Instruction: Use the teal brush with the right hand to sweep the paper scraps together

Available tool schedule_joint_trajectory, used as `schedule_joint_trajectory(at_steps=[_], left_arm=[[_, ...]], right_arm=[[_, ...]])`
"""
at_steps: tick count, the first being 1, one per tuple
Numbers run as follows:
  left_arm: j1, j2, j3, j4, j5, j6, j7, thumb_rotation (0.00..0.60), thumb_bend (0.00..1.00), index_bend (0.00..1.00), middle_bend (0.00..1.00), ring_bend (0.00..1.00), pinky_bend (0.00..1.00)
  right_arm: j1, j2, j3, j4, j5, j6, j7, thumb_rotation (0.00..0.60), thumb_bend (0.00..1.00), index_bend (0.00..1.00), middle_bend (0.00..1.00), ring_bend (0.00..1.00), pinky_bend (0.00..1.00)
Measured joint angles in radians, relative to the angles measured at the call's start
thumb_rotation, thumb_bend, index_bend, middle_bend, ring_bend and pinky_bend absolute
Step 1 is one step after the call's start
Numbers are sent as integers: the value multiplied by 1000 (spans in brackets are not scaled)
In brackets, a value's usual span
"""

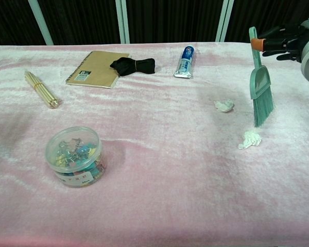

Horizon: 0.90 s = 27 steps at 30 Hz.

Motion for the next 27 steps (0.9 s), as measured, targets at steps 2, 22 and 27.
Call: schedule_joint_trajectory(at_steps=[2,22,27], left_arm=[[1,0,0,0,0,2,0,600,277,76,46,55,152],[3,4,2,0,1,2,-12,600,277,76,46,56,156],[3,4,2,-2,2,1,-11,600,278,76,46,56,161]], right_arm=[[-8,18,-7,-23,-9,-2,0,600,422,736,609,351,165],[-127,9,-439,-18,-420,161,-57,600,424,745,624,365,164],[-140,-75,-504,76,-506,189,-80,600,423,748,627,374,164]])
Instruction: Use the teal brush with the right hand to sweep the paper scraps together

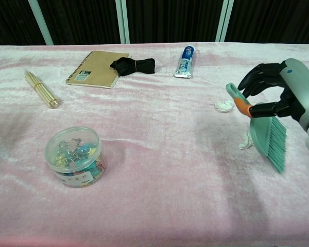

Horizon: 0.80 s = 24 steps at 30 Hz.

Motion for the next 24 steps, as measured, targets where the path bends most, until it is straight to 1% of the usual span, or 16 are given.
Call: schedule_joint_trajectory(at_steps=[2,4,8,13,17,21,24], left_arm=[[0,1,1,0,0,-1,-1,600,278,76,46,56,164],[0,1,1,0,0,-2,-2,600,277,76,46,57,165],[-1,3,1,-1,-1,-5,-6,600,278,76,46,57,166],[-2,5,1,-1,-2,-8,-7,600,278,76,46,57,188],[-2,5,1,-2,-3,-9,-8,600,278,76,46,57,203],[-3,5,1,-2,-3,-9,-7,600,278,77,46,57,203],[-3,6,1,-2,-2,-9,-7,600,278,77,46,57,203]], right_arm=[[0,-28,3,21,1,-5,-2,600,423,748,627,374,164],[4,-52,18,41,12,-18,0,600,423,749,627,374,164],[21,-81,77,63,41,-48,16,600,423,751,627,374,164],[64,-113,204,82,89,-96,43,600,429,753,629,375,164],[97,-122,302,68,137,-139,68,600,431,758,631,376,165],[111,-108,394,-3,227,-188,99,600,430,758,632,376,164],[116,-80,446,-61,274,-209,109,600,431,758,632,376,164]])
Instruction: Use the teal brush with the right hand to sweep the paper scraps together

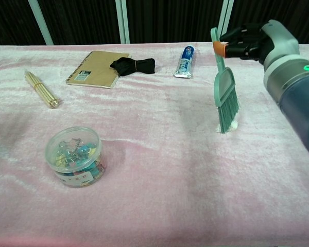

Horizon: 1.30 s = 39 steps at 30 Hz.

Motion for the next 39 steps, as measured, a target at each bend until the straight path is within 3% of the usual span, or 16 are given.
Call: schedule_joint_trajectory(at_steps=[6,11,16,23,31,39], left_arm=[[1,0,0,1,2,3,-2,600,278,77,46,57,203],[1,0,0,0,2,3,0,600,278,77,46,57,203],[3,-1,0,-3,-1,5,4,600,279,77,46,57,213],[2,-1,-1,-6,-5,1,10,600,279,77,46,57,229],[3,2,0,-7,-7,0,6,600,282,78,46,57,229],[2,4,0,-9,-10,-5,7,600,282,78,46,57,229]], right_arm=[[5,81,56,-53,18,-22,4,600,451,767,645,377,164],[8,175,49,-33,-4,-87,-11,600,451,779,658,377,164],[3,290,-6,18,-49,-241,20,600,452,788,671,376,164],[-1,355,-117,126,-171,-406,170,600,463,801,671,376,165],[21,335,-188,237,-357,-427,374,600,469,808,672,376,165],[58,286,-288,441,-584,-325,468,600,473,814,674,376,165]])
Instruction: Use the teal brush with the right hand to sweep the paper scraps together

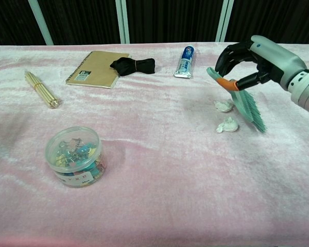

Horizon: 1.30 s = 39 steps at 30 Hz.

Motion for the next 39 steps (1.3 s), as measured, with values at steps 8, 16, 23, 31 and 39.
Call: schedule_joint_trajectory(at_steps=[8,16,23,31,39], left_arm=[[0,1,-1,-4,-5,-3,2,600,282,77,46,57,229],[1,3,0,-4,-4,-2,-2,600,282,77,45,57,230],[-1,5,1,-3,-2,-6,-6,600,282,82,45,57,235],[-4,6,2,-3,-2,-13,-5,600,282,94,45,57,254],[-4,10,3,-6,-2,-15,-9,600,282,95,44,57,300]], right_arm=[[47,-66,-65,163,-63,56,98,600,473,815,675,376,166],[84,-103,-61,193,-2,15,114,600,473,815,679,376,165],[116,-103,12,122,131,-64,128,600,472,815,687,379,165],[129,-72,99,-63,260,-106,162,600,472,815,687,379,165],[114,-24,116,-250,276,-92,198,600,473,815,686,379,165]])
